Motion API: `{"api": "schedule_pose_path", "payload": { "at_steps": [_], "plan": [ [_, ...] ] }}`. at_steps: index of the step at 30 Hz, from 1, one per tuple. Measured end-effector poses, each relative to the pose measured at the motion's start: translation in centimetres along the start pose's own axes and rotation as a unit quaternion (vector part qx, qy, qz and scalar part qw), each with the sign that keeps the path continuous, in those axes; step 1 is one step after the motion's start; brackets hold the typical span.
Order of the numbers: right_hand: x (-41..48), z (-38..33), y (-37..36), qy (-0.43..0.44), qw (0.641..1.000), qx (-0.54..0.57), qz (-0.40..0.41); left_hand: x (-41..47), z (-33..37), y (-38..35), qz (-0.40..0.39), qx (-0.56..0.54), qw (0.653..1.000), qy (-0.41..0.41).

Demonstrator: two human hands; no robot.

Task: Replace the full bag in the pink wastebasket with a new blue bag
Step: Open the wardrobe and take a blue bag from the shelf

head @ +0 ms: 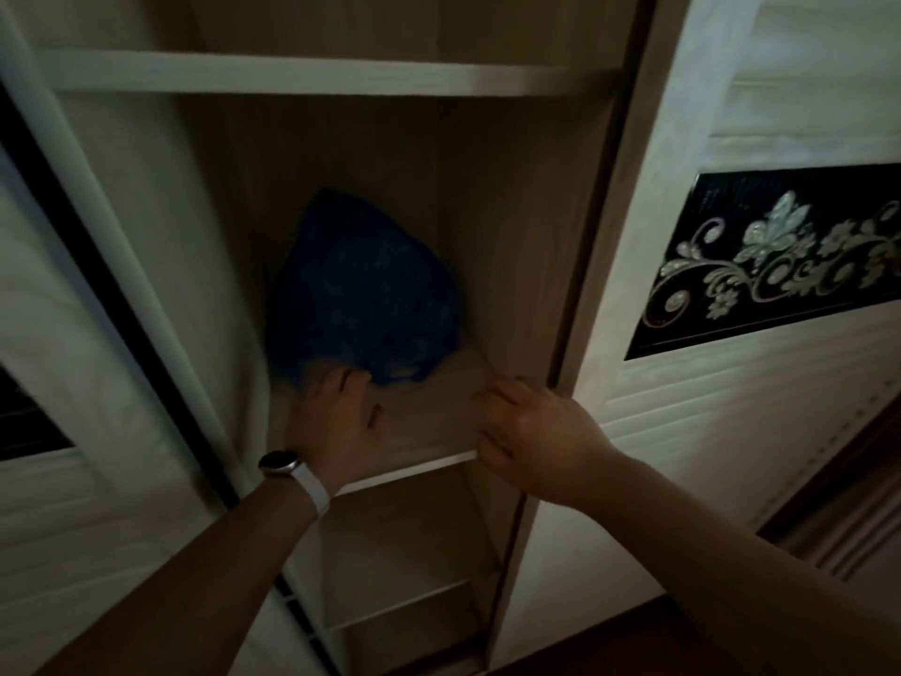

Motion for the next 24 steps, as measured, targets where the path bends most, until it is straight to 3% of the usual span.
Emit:
{"api": "schedule_pose_path", "payload": {
  "at_steps": [7, 15, 18, 21, 24],
  "plan": [
    [5.6, -0.1, -5.5, -0.072, 0.994, 0.071, -0.046, 1.2, -0.8, -3.3, -0.069, -0.101, 0.986, 0.112],
    [13.2, 0.6, -11.3, -0.122, 0.972, 0.194, -0.040, 2.6, -3.1, -5.7, -0.030, -0.204, 0.950, 0.236],
    [15.5, 0.6, -12.5, -0.133, 0.967, 0.216, -0.032, 3.4, -4.3, -6.4, -0.048, -0.158, 0.946, 0.280],
    [17.0, 0.7, -13.6, -0.146, 0.962, 0.228, -0.015, 4.3, -6.6, -7.9, -0.048, -0.049, 0.960, 0.272],
    [17.8, 0.8, -15.0, -0.139, 0.965, 0.223, -0.006, 4.7, -7.5, -8.1, -0.061, -0.026, 0.961, 0.268]
  ]
}}
Point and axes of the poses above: each hand's wrist, its own x-axis towards the middle knuckle, its own y-axis out of the back of the hand, z = x × y, the point moved 1 cm from there along x, towards the middle knuckle, and after that the axes turned 13 degrees about -z, right-handed, at the moved point
